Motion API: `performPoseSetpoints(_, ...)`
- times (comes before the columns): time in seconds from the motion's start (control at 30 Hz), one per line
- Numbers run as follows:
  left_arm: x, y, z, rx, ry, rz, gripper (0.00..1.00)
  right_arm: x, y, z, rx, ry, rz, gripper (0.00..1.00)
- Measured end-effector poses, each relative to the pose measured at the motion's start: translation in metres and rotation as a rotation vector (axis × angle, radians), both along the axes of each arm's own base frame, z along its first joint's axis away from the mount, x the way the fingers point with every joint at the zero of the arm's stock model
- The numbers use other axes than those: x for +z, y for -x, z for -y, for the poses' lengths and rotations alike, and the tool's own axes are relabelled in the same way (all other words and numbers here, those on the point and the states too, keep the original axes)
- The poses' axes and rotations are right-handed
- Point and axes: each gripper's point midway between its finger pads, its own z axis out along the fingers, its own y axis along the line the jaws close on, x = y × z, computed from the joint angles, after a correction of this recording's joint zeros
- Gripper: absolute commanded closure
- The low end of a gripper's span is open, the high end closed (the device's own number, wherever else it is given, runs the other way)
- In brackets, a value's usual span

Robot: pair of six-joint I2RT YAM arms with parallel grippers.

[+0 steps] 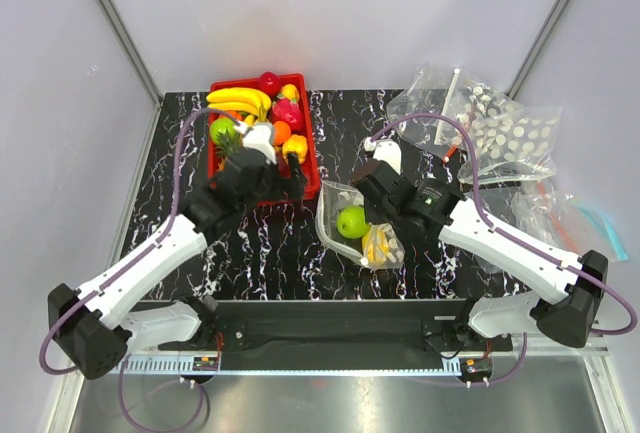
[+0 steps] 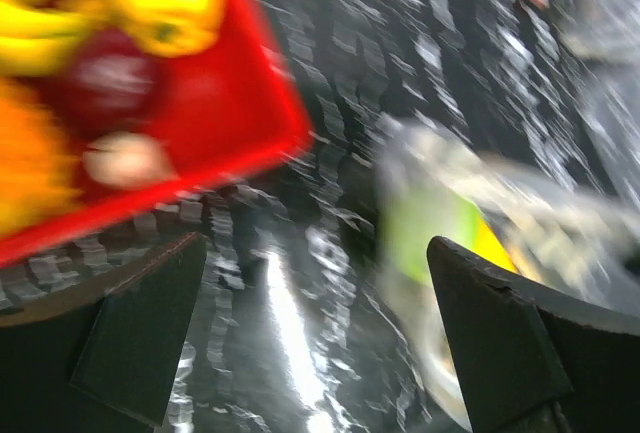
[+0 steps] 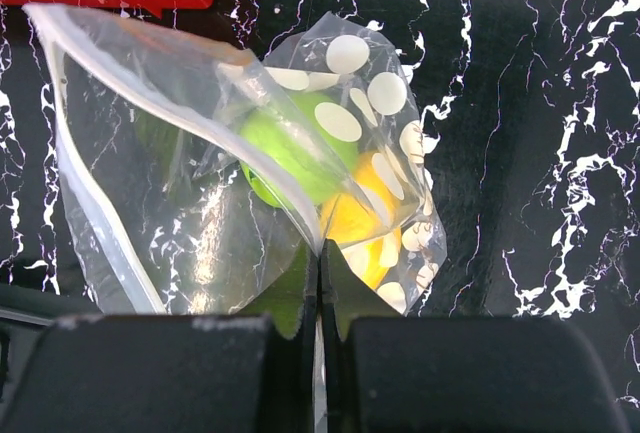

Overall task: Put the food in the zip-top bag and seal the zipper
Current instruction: Place the fake fruit in the zipper food storage bag, then pick up the fake fruit from the bin.

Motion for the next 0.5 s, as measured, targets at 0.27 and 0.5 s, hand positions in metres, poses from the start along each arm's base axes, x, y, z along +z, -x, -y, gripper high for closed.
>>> performPoseSetpoints(0.27,0.014,-0.082,-0.091,0.364,-0.098,-0.016,0.01,0.003,-0.003,-0.002,0.034,0.017,0.023,1.0)
performPoseSetpoints(0.5,-0.018,-0.113,-0.145,0.517,-0.208,-0.15,0.01,0.01,-0.011,-0.006,0.071,0.042,0.057,1.0)
